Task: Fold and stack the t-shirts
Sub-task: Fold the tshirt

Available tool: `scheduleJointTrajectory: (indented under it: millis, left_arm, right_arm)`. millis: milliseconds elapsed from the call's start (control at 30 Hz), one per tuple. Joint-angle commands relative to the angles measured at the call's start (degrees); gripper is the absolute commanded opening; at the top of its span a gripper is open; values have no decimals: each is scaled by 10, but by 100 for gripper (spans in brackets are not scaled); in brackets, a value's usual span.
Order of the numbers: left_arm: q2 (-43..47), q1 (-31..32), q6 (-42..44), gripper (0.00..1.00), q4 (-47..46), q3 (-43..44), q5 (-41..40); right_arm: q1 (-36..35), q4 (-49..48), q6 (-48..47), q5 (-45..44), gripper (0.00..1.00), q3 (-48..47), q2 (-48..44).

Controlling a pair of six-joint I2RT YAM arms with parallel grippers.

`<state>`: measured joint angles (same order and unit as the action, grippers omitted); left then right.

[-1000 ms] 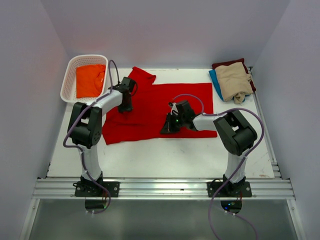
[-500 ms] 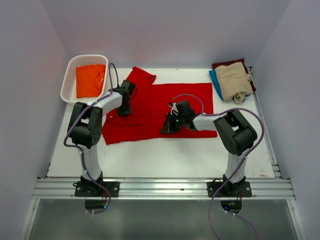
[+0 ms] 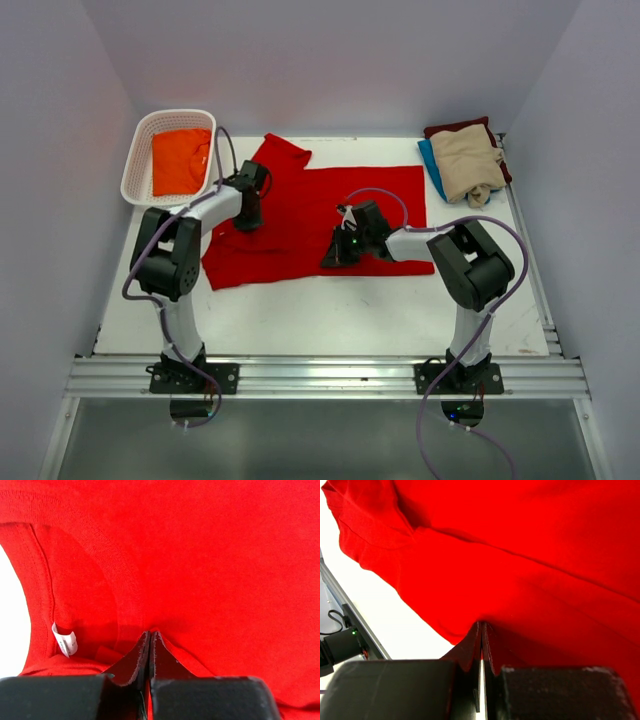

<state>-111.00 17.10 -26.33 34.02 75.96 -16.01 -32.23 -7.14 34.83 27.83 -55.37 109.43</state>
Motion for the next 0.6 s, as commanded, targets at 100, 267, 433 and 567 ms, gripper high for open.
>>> scheduleJointTrajectory:
  millis: [100, 267, 433, 567]
  left_arm:
    - [69, -6, 20, 0, -46, 2, 41]
    - [86, -6, 36, 0, -66, 23, 57]
    - [41, -6, 56, 0, -51, 84, 57]
    - [9, -6, 63, 0, -58, 116, 69]
  right_arm:
    - [2, 46, -29, -54, 0, 18, 27]
    - [3, 42, -27, -52, 0, 19, 31]
    - [2, 42, -27, -51, 0, 19, 32]
    - [2, 46, -27, -52, 0, 19, 30]
